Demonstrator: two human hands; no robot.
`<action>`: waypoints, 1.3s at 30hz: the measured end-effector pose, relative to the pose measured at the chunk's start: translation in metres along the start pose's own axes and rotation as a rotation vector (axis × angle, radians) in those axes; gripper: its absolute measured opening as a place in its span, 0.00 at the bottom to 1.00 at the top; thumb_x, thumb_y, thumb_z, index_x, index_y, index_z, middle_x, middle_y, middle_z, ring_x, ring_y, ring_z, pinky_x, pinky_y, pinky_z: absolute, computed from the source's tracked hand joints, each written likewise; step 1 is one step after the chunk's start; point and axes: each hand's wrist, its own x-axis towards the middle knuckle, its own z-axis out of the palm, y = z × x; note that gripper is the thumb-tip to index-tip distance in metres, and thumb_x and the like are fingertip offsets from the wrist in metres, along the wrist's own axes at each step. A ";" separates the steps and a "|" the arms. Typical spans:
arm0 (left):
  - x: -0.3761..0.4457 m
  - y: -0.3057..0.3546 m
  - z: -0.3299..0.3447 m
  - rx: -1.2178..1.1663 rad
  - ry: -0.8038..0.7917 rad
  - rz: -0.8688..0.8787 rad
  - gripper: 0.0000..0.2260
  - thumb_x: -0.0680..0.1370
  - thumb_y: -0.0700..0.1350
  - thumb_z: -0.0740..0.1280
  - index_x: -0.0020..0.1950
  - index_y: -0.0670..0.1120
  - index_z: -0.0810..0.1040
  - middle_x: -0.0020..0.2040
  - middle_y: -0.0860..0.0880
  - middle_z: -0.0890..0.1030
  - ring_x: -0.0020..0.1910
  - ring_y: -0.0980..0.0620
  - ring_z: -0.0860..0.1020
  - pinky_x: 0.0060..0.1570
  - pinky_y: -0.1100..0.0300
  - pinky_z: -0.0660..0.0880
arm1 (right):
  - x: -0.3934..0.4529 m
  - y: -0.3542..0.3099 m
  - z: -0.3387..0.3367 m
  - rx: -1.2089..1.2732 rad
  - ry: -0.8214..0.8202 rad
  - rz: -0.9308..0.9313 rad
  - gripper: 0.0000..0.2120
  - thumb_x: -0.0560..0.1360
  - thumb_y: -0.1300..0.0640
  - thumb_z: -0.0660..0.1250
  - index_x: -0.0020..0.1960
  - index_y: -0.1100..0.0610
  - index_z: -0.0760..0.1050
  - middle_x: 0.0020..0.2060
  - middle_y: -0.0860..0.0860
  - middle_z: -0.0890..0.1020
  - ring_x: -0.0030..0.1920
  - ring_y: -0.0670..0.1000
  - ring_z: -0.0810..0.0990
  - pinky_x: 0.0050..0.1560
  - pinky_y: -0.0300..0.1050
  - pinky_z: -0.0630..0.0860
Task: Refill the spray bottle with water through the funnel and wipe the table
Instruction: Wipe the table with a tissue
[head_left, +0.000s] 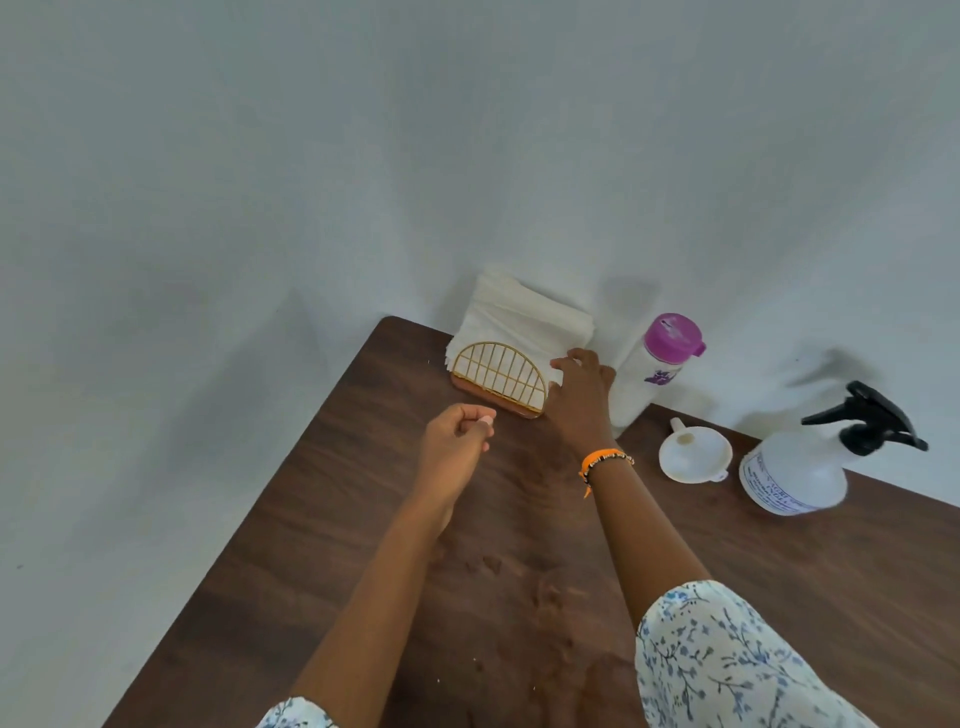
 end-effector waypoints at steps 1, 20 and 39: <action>0.002 0.000 0.001 0.000 -0.013 -0.003 0.05 0.78 0.44 0.63 0.51 0.50 0.78 0.45 0.51 0.79 0.43 0.56 0.77 0.44 0.65 0.73 | 0.003 0.001 0.001 -0.038 0.005 0.012 0.18 0.74 0.68 0.59 0.63 0.61 0.72 0.67 0.57 0.67 0.64 0.61 0.63 0.62 0.43 0.57; 0.003 -0.010 0.003 -0.034 -0.065 -0.025 0.08 0.79 0.43 0.60 0.52 0.49 0.78 0.44 0.51 0.79 0.44 0.56 0.76 0.42 0.67 0.71 | 0.022 -0.005 0.005 -0.003 0.220 -0.037 0.04 0.75 0.62 0.63 0.48 0.62 0.76 0.44 0.57 0.80 0.47 0.54 0.74 0.43 0.41 0.65; 0.005 -0.016 -0.002 -0.041 -0.047 -0.056 0.08 0.80 0.43 0.60 0.51 0.51 0.78 0.45 0.51 0.79 0.45 0.56 0.76 0.42 0.67 0.72 | 0.044 -0.030 0.003 0.290 0.447 -0.203 0.16 0.68 0.75 0.53 0.42 0.65 0.77 0.40 0.59 0.80 0.42 0.55 0.77 0.41 0.30 0.65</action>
